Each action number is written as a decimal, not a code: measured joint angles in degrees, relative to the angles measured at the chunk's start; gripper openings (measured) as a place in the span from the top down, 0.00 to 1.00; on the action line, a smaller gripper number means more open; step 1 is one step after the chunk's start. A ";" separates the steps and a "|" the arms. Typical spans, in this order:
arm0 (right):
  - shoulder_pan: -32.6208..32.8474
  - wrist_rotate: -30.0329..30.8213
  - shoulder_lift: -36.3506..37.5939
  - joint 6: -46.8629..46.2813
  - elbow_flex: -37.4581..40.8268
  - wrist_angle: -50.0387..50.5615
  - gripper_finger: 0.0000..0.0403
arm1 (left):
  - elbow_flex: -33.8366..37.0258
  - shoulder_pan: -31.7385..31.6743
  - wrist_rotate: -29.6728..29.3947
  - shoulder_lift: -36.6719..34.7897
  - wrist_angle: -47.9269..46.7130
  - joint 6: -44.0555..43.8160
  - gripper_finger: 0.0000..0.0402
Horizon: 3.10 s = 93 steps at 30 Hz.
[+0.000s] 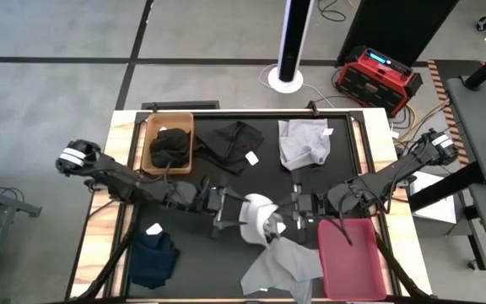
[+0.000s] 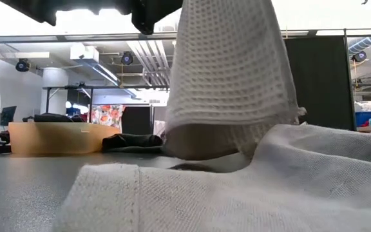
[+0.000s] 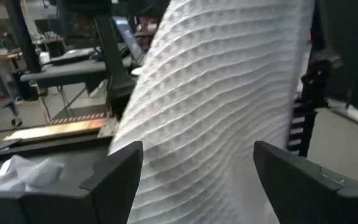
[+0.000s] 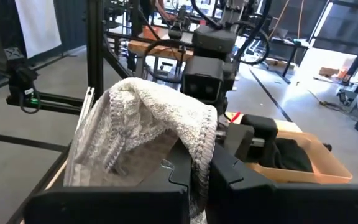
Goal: Sort towels by color in basket
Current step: Put the white towel into the pink bin
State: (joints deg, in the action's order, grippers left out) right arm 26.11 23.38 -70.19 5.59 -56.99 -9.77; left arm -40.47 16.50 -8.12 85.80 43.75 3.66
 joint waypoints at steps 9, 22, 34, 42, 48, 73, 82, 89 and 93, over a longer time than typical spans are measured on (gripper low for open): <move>-0.02 -1.33 0.00 0.88 -0.01 -1.67 0.98 | 0.00 -2.74 1.09 4.84 5.26 -2.17 0.29; -0.66 0.56 0.00 3.01 -0.04 -4.40 0.97 | 0.00 -2.89 3.54 7.45 9.30 -1.32 0.75; -0.55 17.26 4.62 -6.89 -0.78 9.82 0.97 | 0.44 -2.04 3.78 1.36 7.81 -4.04 0.99; -0.48 19.87 7.32 -20.23 -0.81 25.11 0.76 | 0.46 -1.45 4.11 -2.36 5.66 -4.41 0.99; -0.48 19.76 6.99 -25.58 -0.81 32.30 0.49 | 0.48 -1.47 2.44 -4.74 4.55 -5.73 0.99; 0.49 18.47 -3.00 -10.48 -3.63 17.70 0.29 | -0.11 -1.42 -19.14 -7.58 -9.03 -9.94 1.00; -3.43 14.90 -10.57 -10.82 -8.74 17.80 0.17 | -0.11 -1.32 -13.82 -5.35 -1.71 -8.02 1.00; -5.63 9.68 -13.20 -11.11 -10.83 17.98 0.26 | -0.11 -1.30 -10.61 -4.65 1.48 -7.36 1.00; -6.03 9.49 -13.25 -11.18 -10.91 17.98 0.44 | -0.11 -1.30 -10.34 -4.65 1.73 -7.28 0.99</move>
State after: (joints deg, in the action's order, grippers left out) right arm 20.08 32.87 -83.44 -5.58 -67.90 8.21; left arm -40.58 15.20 -18.46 81.14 45.47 -3.62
